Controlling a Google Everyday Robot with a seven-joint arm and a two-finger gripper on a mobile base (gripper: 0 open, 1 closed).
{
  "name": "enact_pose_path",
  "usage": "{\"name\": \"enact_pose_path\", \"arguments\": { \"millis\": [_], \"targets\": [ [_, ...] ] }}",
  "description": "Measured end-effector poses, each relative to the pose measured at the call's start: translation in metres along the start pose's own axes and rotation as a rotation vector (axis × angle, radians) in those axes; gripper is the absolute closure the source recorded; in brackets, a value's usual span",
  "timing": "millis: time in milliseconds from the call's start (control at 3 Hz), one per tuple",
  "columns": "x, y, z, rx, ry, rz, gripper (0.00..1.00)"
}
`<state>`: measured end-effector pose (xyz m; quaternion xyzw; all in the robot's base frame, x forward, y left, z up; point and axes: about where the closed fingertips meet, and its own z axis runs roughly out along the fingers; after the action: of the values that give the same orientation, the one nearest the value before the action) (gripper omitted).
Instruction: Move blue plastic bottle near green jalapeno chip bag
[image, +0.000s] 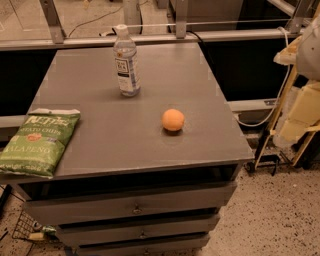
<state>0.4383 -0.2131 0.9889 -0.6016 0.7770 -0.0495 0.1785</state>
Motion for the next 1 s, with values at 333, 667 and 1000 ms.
{"name": "enact_pose_path", "arguments": {
  "millis": [333, 667, 1000],
  "targets": [
    [0.000, 0.000, 0.000, 0.000, 0.000, 0.000, 0.00],
    [-0.020, -0.020, 0.008, 0.010, -0.031, 0.015, 0.00],
    [-0.097, -0.082, 0.030, 0.037, -0.158, 0.098, 0.00]
  ]
}}
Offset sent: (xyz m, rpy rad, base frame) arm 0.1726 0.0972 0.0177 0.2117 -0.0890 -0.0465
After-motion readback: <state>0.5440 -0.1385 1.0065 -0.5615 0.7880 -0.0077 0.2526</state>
